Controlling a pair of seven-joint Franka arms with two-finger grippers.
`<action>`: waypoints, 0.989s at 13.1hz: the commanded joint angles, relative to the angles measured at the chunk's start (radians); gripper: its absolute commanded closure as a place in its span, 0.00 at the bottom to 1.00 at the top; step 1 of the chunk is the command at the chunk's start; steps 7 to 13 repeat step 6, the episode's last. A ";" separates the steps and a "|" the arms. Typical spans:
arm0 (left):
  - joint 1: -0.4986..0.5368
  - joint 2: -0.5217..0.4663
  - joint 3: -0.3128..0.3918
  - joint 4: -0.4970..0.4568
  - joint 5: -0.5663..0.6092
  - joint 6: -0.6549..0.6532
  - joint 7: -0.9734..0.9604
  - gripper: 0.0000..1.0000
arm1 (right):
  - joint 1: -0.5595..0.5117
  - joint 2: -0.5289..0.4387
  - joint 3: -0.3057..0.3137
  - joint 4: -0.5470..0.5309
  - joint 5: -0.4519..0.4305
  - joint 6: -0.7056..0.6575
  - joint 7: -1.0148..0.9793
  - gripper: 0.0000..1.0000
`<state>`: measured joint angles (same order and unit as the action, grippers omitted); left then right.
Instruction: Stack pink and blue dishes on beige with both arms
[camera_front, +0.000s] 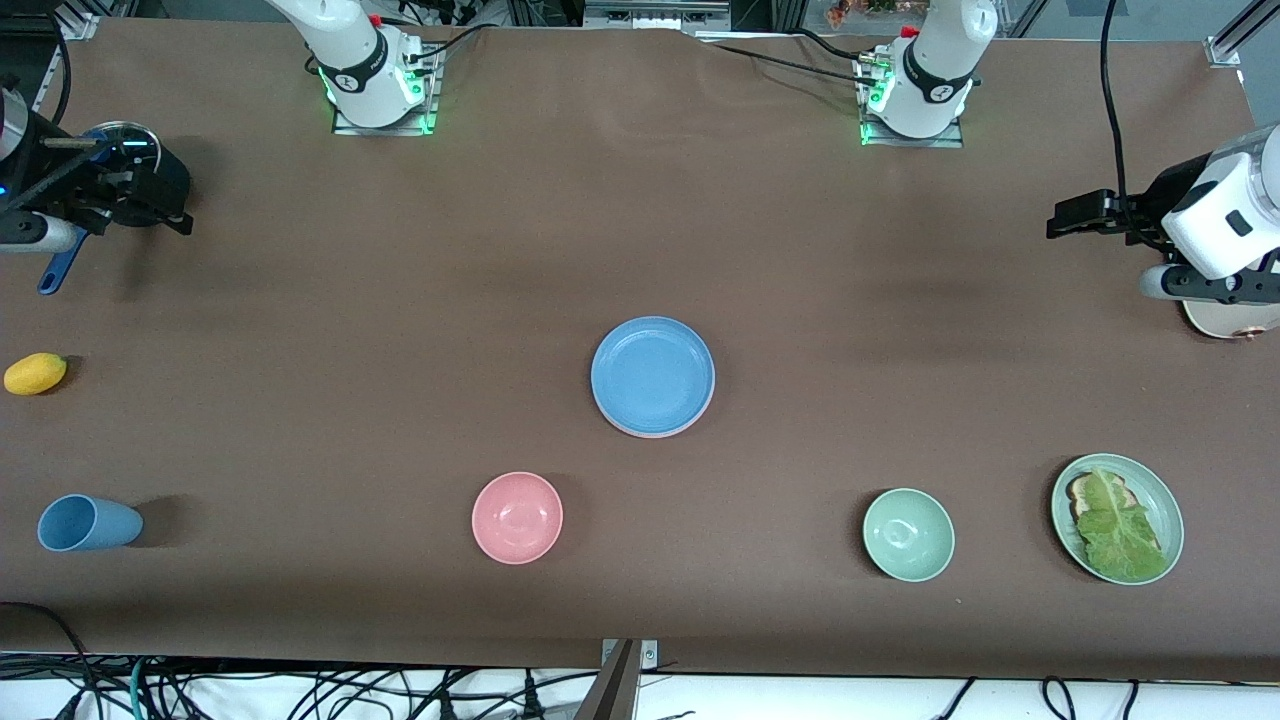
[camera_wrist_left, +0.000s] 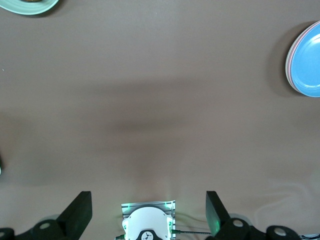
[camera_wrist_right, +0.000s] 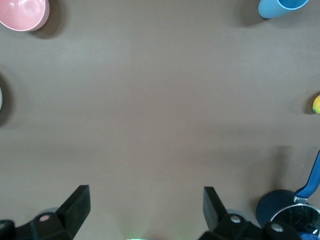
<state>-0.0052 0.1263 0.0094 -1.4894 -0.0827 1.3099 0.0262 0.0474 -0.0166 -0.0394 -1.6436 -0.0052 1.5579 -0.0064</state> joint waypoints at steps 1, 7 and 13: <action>-0.002 -0.004 -0.005 0.008 0.035 0.006 0.018 0.00 | -0.063 0.001 0.061 0.021 -0.002 -0.032 0.008 0.00; -0.001 -0.004 -0.005 0.008 0.035 0.022 0.018 0.00 | -0.063 -0.031 0.061 -0.025 -0.002 -0.016 0.011 0.00; -0.001 -0.004 -0.005 0.008 0.035 0.022 0.018 0.00 | -0.063 -0.031 0.061 -0.025 -0.002 -0.016 0.011 0.00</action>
